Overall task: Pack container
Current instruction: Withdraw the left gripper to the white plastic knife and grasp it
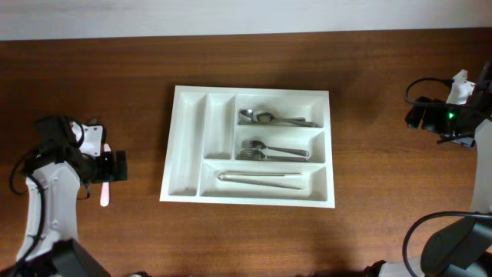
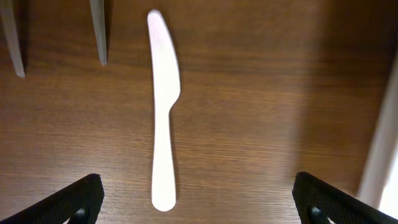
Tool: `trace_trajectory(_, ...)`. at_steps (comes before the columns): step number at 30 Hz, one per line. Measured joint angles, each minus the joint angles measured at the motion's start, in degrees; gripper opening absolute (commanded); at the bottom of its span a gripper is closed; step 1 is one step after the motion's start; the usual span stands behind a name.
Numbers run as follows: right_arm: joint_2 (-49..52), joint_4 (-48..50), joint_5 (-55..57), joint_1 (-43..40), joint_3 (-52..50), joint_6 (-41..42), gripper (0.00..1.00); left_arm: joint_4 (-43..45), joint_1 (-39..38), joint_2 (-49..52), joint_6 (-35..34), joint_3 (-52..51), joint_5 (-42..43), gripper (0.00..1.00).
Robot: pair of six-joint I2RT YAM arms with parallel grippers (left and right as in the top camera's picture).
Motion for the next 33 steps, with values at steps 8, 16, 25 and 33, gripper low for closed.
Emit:
trace_trajectory(8, 0.0, 0.0, 0.0, 0.0, 0.0, 0.0, 0.99, 0.6, 1.2, 6.0, 12.0, 0.0, 0.0, 0.99)
trace_trajectory(16, 0.0, 0.2, 0.0, 0.0, 0.0, 0.0, 0.99, 1.0, 1.2, 14.4, 15.9, -0.1, -0.5, 0.99)
trace_trajectory(25, 0.0, 0.2, 0.0, 0.0, 0.0, 0.0, 0.99, 1.1, 1.2, 16.5, 16.5, -0.1, -3.9, 1.0)
trace_trajectory(33, 0.0, 0.2, 0.0, 0.0, 0.0, 0.0, 0.99, 1.4, 1.3, 17.2, 17.0, 0.3, -5.5, 0.63)
